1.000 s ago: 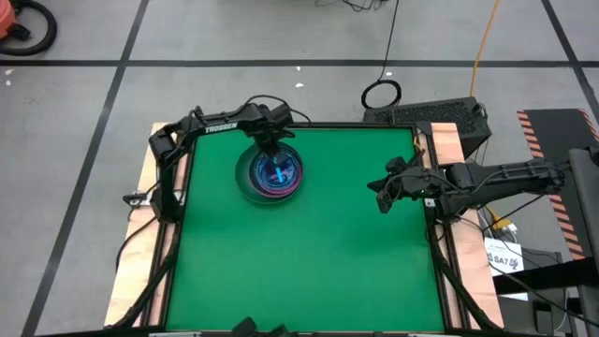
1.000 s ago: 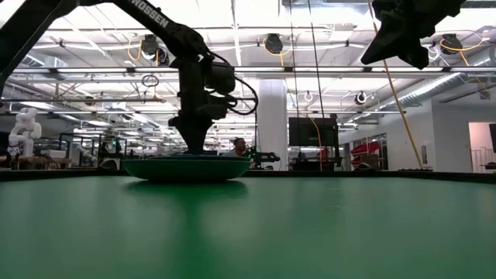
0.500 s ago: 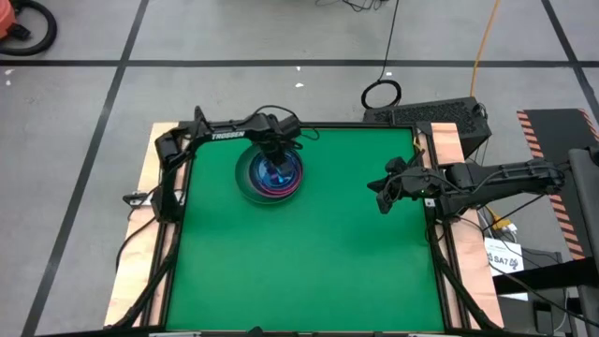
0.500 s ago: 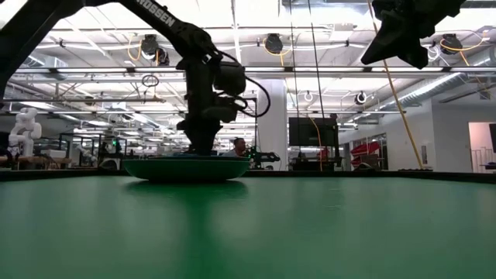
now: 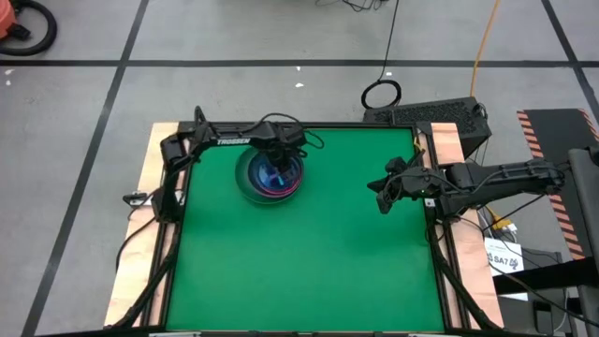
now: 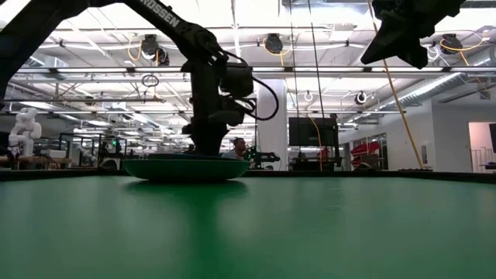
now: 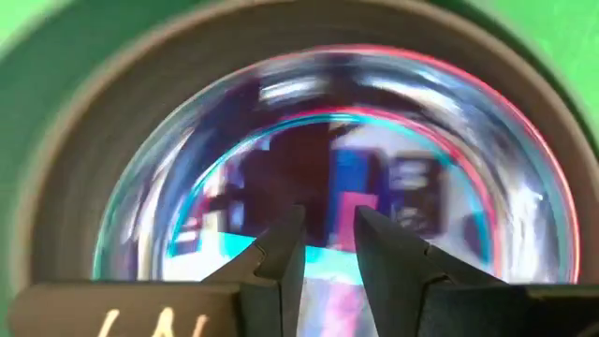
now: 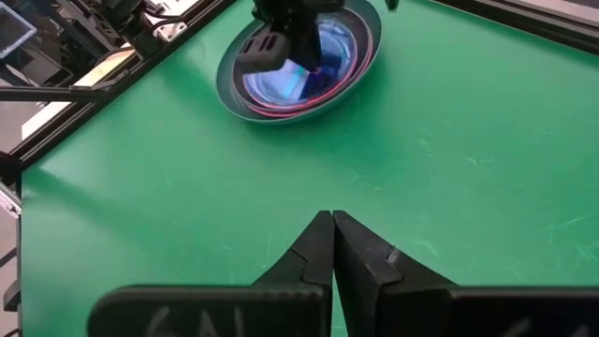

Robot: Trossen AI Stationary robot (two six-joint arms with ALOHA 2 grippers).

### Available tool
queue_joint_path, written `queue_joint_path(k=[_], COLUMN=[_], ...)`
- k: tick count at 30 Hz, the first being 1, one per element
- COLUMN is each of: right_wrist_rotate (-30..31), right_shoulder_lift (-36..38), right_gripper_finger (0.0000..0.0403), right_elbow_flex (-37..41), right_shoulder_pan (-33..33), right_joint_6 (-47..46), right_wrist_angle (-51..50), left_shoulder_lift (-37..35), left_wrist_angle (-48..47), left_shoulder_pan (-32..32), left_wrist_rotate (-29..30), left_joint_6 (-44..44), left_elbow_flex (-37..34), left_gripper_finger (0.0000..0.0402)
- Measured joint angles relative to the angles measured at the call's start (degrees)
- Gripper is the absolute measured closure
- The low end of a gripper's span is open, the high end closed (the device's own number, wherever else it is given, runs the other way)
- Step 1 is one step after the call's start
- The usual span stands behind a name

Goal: Stack plastic plates
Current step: Stack the blue plate on the pink plate, then return to Home Position

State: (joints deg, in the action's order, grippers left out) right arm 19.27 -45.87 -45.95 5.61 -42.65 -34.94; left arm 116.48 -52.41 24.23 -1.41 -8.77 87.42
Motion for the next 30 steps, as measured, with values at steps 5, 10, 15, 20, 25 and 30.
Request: queue_joint_path(k=[5,10,15,20,25,30], right_wrist_rotate=[-0.05,-0.07,-2.31,-3.66,-6.08,-6.05], right_shoulder_lift=[-0.02,-0.02,-0.02,0.0,0.0,0.41], right_gripper_finger=[0.0401,0.0401,0.0401,0.0401,0.0401,0.0401], right_elbow_flex=[0.0,0.0,0.0,0.0,0.0,0.0], right_shoulder_pan=[0.0,0.0,0.0,0.02,0.02,0.02], right_joint_6=[-0.07,-0.09,0.15,0.28,0.5,6.61], right_wrist_angle=[-0.02,0.0,0.0,0.0,0.25,3.76], left_shoulder_lift=[0.17,0.11,0.09,0.07,-1.47,-6.45], left_wrist_angle=[0.55,0.42,-0.41,-0.83,-6.68,-8.11], left_shoulder_pan=[-1.79,-2.69,-2.1,-0.1,1.11,0.11], left_wrist_rotate=[0.02,0.0,1.45,1.72,0.13,0.18], left_joint_6=[-0.67,-1.47,-1.72,-1.83,-2.26,-0.12], left_elbow_flex=[-0.02,0.2,0.2,0.37,6.88,17.09], left_gripper_finger=[0.03,0.03,0.03,0.03,0.03,0.0305])
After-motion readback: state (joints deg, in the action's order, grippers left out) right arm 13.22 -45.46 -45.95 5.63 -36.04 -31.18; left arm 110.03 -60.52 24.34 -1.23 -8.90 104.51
